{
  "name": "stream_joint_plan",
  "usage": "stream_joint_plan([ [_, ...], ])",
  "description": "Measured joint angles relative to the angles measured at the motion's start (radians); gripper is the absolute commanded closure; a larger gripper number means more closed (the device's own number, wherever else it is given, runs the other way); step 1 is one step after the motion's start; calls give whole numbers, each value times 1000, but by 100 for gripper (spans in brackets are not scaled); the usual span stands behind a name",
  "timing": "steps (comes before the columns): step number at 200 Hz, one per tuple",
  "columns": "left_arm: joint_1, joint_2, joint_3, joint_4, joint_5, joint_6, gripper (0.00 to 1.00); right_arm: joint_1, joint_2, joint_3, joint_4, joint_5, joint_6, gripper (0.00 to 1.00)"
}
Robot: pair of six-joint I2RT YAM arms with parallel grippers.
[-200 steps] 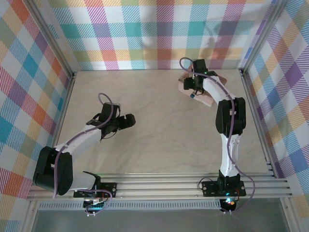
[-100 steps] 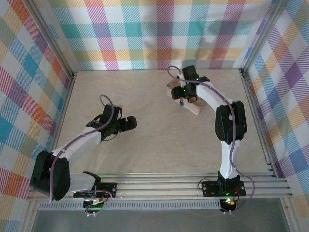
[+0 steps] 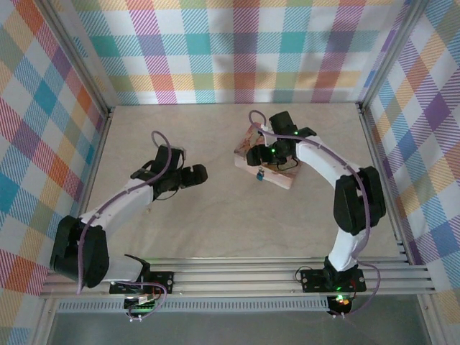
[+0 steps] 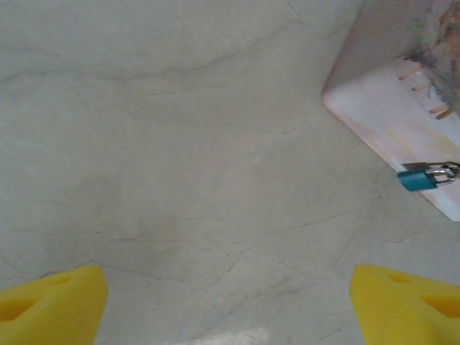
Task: Unlock the padlock with the key
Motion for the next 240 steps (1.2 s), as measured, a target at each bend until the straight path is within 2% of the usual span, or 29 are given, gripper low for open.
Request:
stream_joint_plan([
  [37,0,189,214,-45,93,44,15,-31,-113,5,-16,104,101,17],
  [64,0,383,438,-78,188,86,19,-140,-151,-25,-33,144,203,14],
  [88,0,587,683,-149,299,130,26,-267,-163,-127,-31,124,285,11],
  [102,0,710,831,-190,356,148,26,-324,-163,-178,-42,110,317,10],
  [121,0,849,997,-245,415,161,26,-351,-147,-192,-53,76,340,11],
  [142,0,953,1120,-296,463,164,29,-353,-100,-187,-48,24,351,15],
  [161,0,1000,1170,-312,505,154,35,-353,-40,-181,-35,-28,354,27],
  [190,0,1007,1168,-312,556,141,52,-345,15,-146,-21,-93,368,40],
  [212,4,998,1131,-297,565,137,55,-322,50,-94,-27,-84,363,44],
  [240,40,910,988,-257,555,137,56,-275,114,-11,-42,-72,360,44],
])
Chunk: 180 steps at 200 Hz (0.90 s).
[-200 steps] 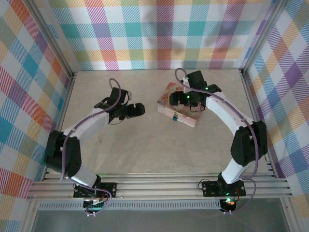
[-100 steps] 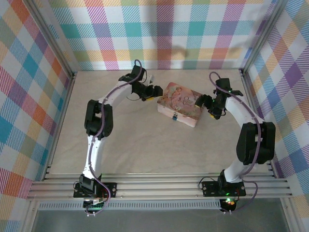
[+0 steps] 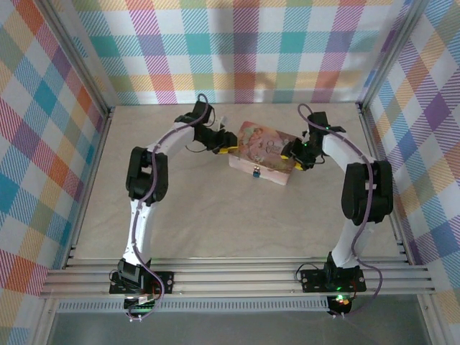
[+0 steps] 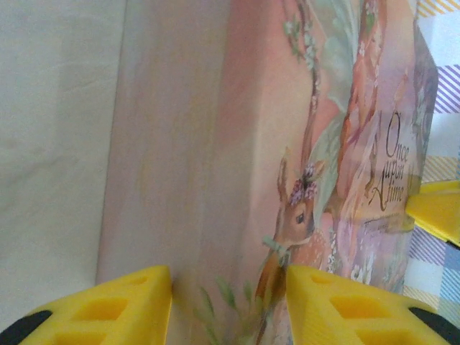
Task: Unlock the padlock with the key
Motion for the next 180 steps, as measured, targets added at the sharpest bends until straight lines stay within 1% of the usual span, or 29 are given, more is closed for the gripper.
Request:
stream_joint_plan([
  [41,91,-202,-288,30,-54,0,57,124,130,177,-13,14,-2,43],
  [62,150,-303,-422,34,-82,-2,57,191,232,323,-24,14,-2,42],
  [79,196,-365,-497,30,-106,-5,57,240,318,450,-13,18,6,42],
  [109,262,-419,-554,29,-146,-18,58,298,455,646,32,21,46,42],
  [142,303,-434,-562,30,-185,-21,57,328,608,892,36,20,66,40],
  [155,317,-435,-562,31,-192,-21,56,337,632,929,35,15,69,39],
  [180,339,-435,-562,53,-210,-21,55,351,633,929,36,14,73,37],
])
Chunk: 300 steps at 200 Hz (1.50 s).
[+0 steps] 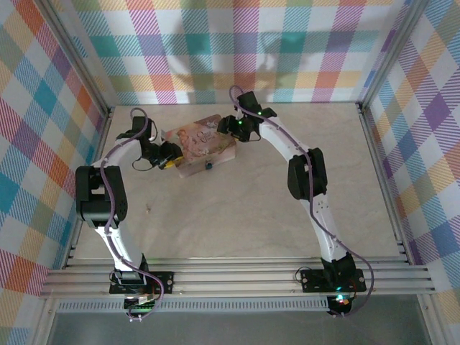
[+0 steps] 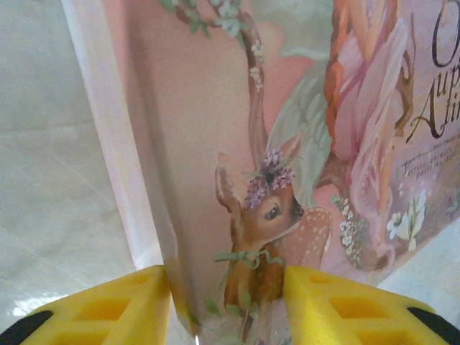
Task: Unlock the padlock with the key
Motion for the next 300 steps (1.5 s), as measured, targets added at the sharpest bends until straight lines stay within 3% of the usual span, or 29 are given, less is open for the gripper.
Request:
stream_joint_plan([
  [40,8,5,5,52,-32,-18,54,5,-78,-139,40,2,0,36],
  [59,8,23,32,51,-53,-22,50,14,-104,-166,14,17,-2,31],
  [87,8,32,72,42,-89,-22,33,35,-123,-166,-32,27,-26,20],
  [129,18,-63,50,-10,-201,-5,11,41,-164,-165,-84,37,-48,14],
  [155,48,-212,-15,-63,-299,6,6,27,-221,-182,-99,38,-61,12],
  [204,171,-441,-272,-170,-410,-18,12,16,-494,-499,-29,39,-64,12],
  [232,195,-467,-436,-214,-385,-40,26,16,-624,-737,45,38,-44,13],
  [265,195,-471,-548,-222,-341,-56,40,16,-660,-904,103,29,0,13],
  [300,193,-471,-550,-218,-336,-52,50,23,-661,-940,129,18,18,13],
])
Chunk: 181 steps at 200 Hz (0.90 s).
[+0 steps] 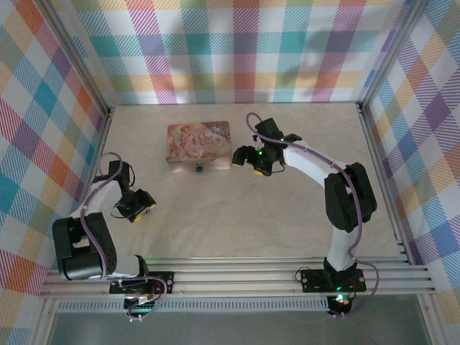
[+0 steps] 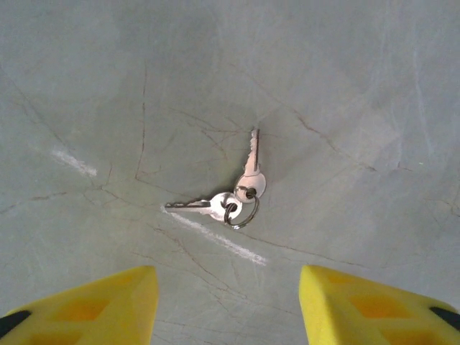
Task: Unlock the padlock with the key
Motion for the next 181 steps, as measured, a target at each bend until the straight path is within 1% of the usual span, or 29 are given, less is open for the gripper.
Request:
stream_joint_plan([
  [30,-3,27,10,10,-3,6,60,3,-5,0,24,-10,0,13],
  [39,-10,45,11,12,-5,4,62,3,-5,0,29,-11,0,13],
  [55,-33,80,14,14,-12,5,61,3,-5,0,34,-11,0,13],
  [85,-80,127,23,19,-39,5,58,3,-5,0,37,-19,0,13],
  [109,-94,133,25,33,-75,5,55,3,-5,0,37,-27,0,13],
  [151,-100,133,34,42,-126,6,56,3,-5,0,37,-34,0,13],
  [166,-101,138,34,56,-127,9,62,3,-5,0,37,-36,0,13],
  [181,-103,148,34,72,-126,10,74,3,-5,0,37,-37,0,13],
])
